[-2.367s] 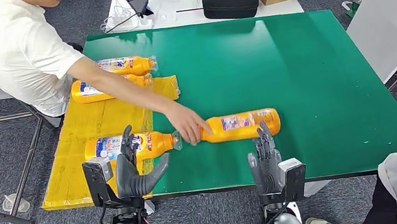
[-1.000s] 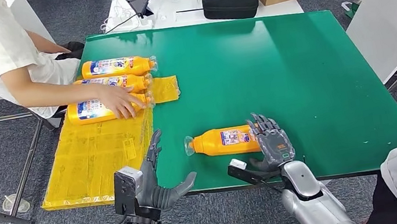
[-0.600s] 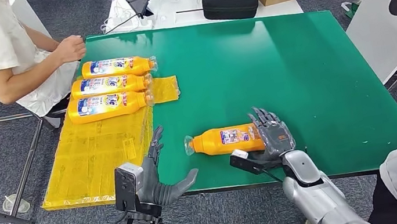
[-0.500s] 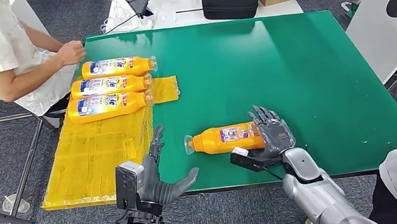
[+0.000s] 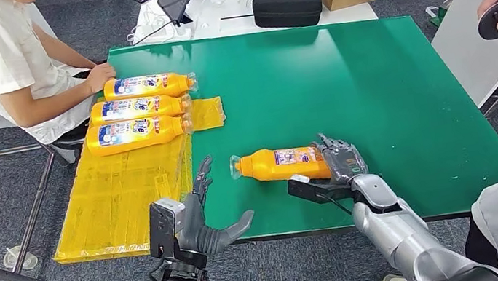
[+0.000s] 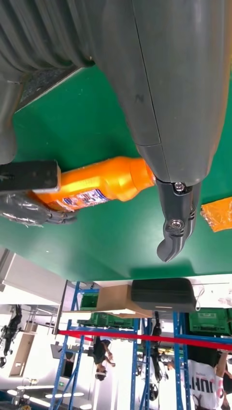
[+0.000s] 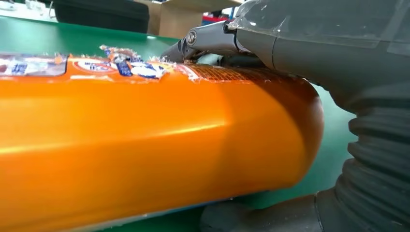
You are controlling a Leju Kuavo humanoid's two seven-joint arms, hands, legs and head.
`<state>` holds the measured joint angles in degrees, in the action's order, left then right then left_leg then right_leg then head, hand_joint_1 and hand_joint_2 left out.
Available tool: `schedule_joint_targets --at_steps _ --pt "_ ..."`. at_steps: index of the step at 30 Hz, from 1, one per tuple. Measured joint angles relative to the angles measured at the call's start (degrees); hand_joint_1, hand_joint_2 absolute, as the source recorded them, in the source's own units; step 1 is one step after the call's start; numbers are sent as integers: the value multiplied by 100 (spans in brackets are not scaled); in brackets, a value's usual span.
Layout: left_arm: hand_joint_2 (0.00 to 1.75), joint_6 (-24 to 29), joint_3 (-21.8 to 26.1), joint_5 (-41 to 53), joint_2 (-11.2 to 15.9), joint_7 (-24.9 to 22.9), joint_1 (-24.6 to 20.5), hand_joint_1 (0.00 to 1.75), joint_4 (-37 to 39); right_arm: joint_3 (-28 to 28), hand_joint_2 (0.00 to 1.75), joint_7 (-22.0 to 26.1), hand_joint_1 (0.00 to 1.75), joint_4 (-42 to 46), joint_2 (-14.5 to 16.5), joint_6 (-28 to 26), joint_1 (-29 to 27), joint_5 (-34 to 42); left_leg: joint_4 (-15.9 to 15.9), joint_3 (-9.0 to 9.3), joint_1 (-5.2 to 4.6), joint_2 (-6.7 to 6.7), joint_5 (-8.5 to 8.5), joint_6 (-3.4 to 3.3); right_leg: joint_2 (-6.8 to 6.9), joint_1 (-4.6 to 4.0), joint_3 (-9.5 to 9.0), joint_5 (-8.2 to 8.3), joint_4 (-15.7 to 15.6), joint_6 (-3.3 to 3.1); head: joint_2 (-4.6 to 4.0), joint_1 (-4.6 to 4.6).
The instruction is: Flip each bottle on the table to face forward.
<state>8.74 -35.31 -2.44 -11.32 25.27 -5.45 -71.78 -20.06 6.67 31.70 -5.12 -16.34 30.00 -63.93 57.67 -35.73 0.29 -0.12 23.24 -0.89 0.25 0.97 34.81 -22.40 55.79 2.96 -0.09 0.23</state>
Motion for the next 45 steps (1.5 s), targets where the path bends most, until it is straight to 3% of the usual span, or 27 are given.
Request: schedule_joint_targets --at_steps 9,15,23,29,34,38,45 --pt "175 -47 -53 -15 0 0 -69 0 84 46 175 602 175 -190 -70 365 111 345 0 26 1 0 5 3 0 -2 -33 -5 0 3 0 1" --pt "175 -100 -62 -60 0 42 -73 0 90 227 175 1405 175 -183 -97 557 10 1130 0 33 1 -16 14 9 -12 -2 -36 -5 0 2 0 1" --pt "175 -281 -53 -422 0 58 -46 0 88 439 175 1861 175 -24 -49 687 -210 1784 -1 42 3 -27 14 10 -19 -11 -48 -4 0 0 0 0" --pt "175 -390 87 -1383 14 245 337 0 -106 705 175 2161 160 1138 257 494 -1071 3019 -2 20 8 -26 19 17 -18 -16 -34 -8 2 -3 0 0" --pt "175 -137 255 -1806 76 478 642 0 -520 860 175 2198 163 2273 525 -20 -1782 3607 -2 -28 19 -15 13 17 -11 -18 10 -9 5 -3 0 -2" --pt "175 -167 303 -2045 149 459 802 0 -797 958 175 2293 152 2961 690 -302 -2111 3805 -2 -42 18 -12 14 16 -11 -16 21 -10 4 -3 0 0" --pt "175 -640 311 -2732 200 137 842 0 -892 957 175 2337 161 3421 846 -269 -2263 3845 -2 -54 16 -2 14 16 -8 -15 32 -10 3 -2 0 0"
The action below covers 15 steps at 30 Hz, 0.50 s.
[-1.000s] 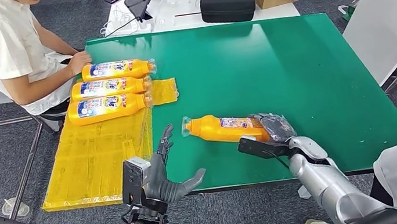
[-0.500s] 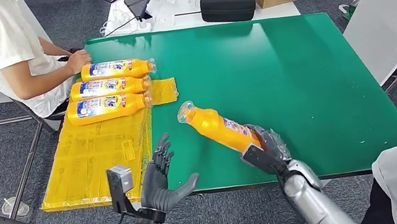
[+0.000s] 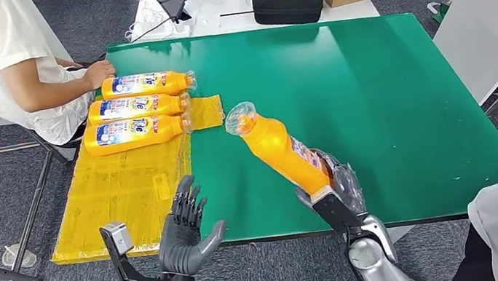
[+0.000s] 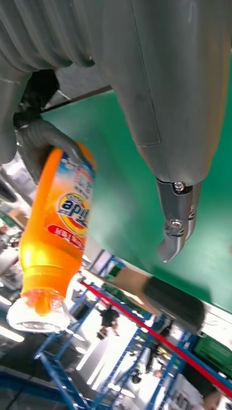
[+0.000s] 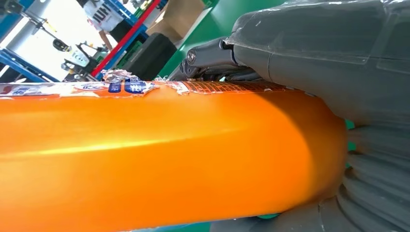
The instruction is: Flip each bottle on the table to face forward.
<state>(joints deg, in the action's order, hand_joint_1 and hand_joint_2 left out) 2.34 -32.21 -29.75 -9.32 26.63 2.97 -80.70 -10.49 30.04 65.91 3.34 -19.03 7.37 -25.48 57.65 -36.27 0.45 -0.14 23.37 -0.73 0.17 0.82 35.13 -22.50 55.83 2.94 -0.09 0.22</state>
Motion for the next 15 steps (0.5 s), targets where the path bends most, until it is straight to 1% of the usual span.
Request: schedule_joint_targets --at_steps 2,6,11,15 --pt "175 -181 -5 -137 9 -86 -2 0 2 -62 175 7 168 23 13 82 0 -34 0 0 1 1 0 0 0 -1 0 0 0 0 0 0" --pt "175 -553 -72 -151 39 -151 -37 0 7 -338 175 37 171 1 27 301 55 -160 0 -1 2 1 -1 0 -1 -2 3 0 1 0 0 -1" --pt "175 -784 -168 -93 39 -253 -202 0 75 -831 175 15 175 -263 80 590 332 -297 0 -2 3 0 -2 0 0 -2 5 0 1 -1 0 0" --pt "175 -878 -178 -118 35 -278 -343 0 169 -1134 175 -8 175 -565 118 710 567 -329 0 -3 2 0 -5 -1 2 -1 4 1 1 0 0 0"
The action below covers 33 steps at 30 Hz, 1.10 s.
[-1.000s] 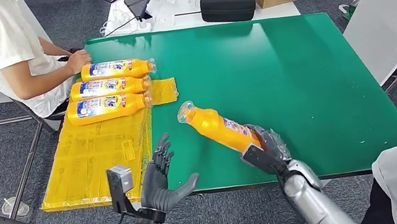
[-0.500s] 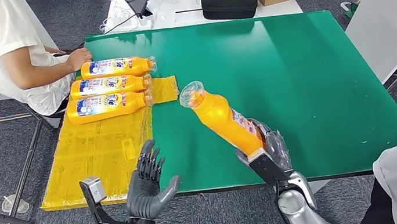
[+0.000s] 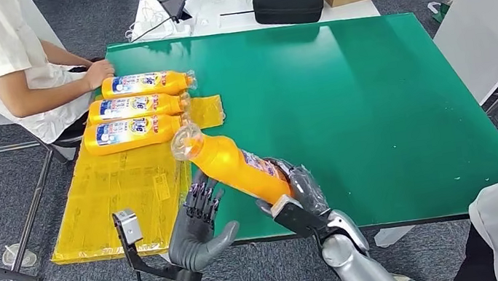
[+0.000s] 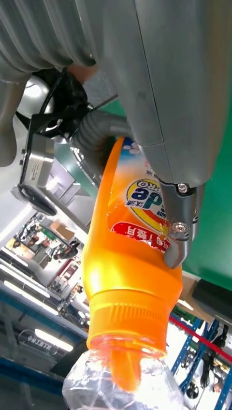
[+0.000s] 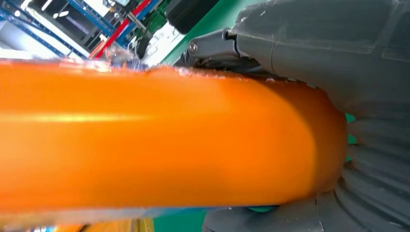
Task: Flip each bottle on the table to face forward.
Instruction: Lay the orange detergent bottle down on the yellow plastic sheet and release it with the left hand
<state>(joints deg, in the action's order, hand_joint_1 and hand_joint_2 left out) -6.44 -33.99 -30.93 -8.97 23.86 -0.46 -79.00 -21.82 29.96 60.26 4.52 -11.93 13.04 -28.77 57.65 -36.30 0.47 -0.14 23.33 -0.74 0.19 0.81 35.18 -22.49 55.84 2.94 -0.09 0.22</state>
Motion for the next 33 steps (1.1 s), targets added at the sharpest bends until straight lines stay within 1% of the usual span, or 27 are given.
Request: schedule_joint_targets --at_steps 6,10,16,22,28,32,33 --pt "175 -31 5 -44 -1 10 -92 0 96 -221 175 16 175 -285 45 28 217 -30 0 -1 0 0 0 0 1 0 1 0 0 0 0 1" --pt "175 24 27 -51 -19 67 -179 0 185 -434 175 110 175 -386 74 13 310 -152 0 -2 0 0 1 0 0 -1 4 0 0 0 0 0" --pt "175 561 87 218 -128 277 -392 0 382 -905 175 171 175 -401 116 -28 310 -223 0 -2 1 0 0 1 1 -1 4 0 1 0 0 1" --pt "175 1008 146 472 -225 421 -515 0 499 -1126 175 120 175 -396 137 -62 304 -173 1 -3 0 0 0 0 1 0 4 1 0 0 0 1" --pt "175 1158 146 643 -273 510 -561 2 506 -1199 175 66 174 -396 138 -83 334 -108 1 -3 0 0 0 0 0 0 5 1 0 0 0 0" --pt "175 1221 142 711 -283 579 -561 175 506 -1224 175 64 164 -397 138 -94 336 -49 1 -3 0 0 0 0 0 -1 6 0 0 0 0 -1" --pt "175 1226 140 717 -284 595 -561 175 505 -1226 175 64 162 -398 138 -100 336 -32 1 -3 0 0 0 0 0 -1 6 0 0 0 0 0"
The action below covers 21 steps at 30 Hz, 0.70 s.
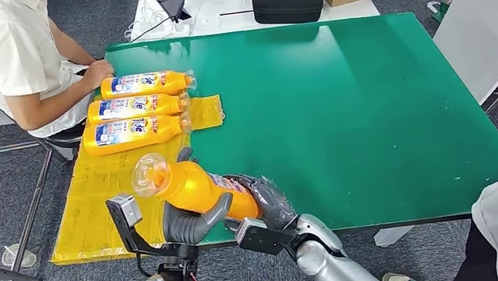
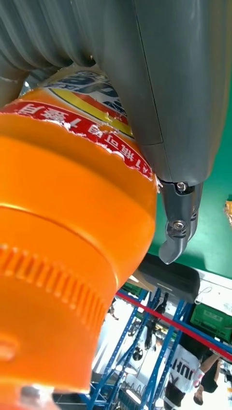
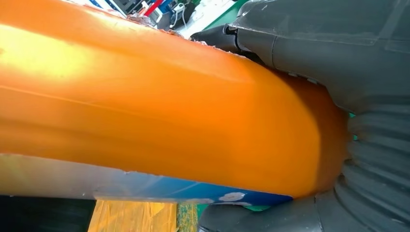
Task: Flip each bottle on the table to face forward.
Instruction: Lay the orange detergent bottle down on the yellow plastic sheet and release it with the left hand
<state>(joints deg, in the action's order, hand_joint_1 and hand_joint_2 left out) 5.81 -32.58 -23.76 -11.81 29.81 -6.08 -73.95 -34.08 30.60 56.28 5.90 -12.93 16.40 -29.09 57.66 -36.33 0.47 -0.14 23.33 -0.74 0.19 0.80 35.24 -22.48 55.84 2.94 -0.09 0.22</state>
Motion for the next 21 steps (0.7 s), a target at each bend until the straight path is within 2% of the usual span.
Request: schedule_joint_targets --at_steps 2,3,6,7,11,12,15,16,18,21 --pt "175 -21 0 -14 -1 31 -1 175 -2 -3 175 8 151 0 -1 7 -2 61 0 0 0 0 0 0 0 0 0 0 0 0 0 1" --pt "175 -49 1 -39 -2 47 -2 175 -2 -3 175 19 136 0 -1 31 -4 111 0 0 0 0 0 0 0 0 0 0 0 0 0 1" --pt "175 -156 7 -153 0 68 -9 175 -3 -2 175 64 66 0 0 164 -11 319 0 0 0 0 0 0 0 0 0 0 0 0 0 0" --pt "175 -193 10 -205 1 56 -11 175 -4 -1 175 76 54 0 0 218 -17 392 0 0 0 0 0 0 0 0 0 0 0 0 0 0" --pt "175 -352 44 -446 4 -41 -11 175 -6 33 175 135 54 0 0 392 -74 632 0 -1 0 0 0 0 0 0 -1 0 0 0 0 1" --pt "175 -371 57 -472 4 -54 -11 175 -6 43 175 144 47 0 0 409 -86 656 0 -1 0 0 0 0 0 0 0 0 0 0 0 1" --pt "175 -402 92 -498 5 -69 -11 175 -7 63 175 156 7 0 5 432 -108 679 0 -1 0 0 0 0 0 0 0 0 0 0 0 -1" --pt "175 -416 101 -516 5 -79 -11 175 -8 71 175 158 0 0 8 449 -111 701 0 -1 0 0 0 0 0 0 0 0 0 0 0 -1" --pt "175 -473 118 -618 5 -133 -11 175 -12 101 175 167 0 1 17 527 -120 817 0 -1 0 0 0 0 0 0 0 0 0 0 0 1" --pt "175 -635 167 -887 8 -291 -10 175 -19 169 44 176 0 2 46 726 -145 1075 0 -1 0 0 0 0 0 0 0 0 0 0 0 0"
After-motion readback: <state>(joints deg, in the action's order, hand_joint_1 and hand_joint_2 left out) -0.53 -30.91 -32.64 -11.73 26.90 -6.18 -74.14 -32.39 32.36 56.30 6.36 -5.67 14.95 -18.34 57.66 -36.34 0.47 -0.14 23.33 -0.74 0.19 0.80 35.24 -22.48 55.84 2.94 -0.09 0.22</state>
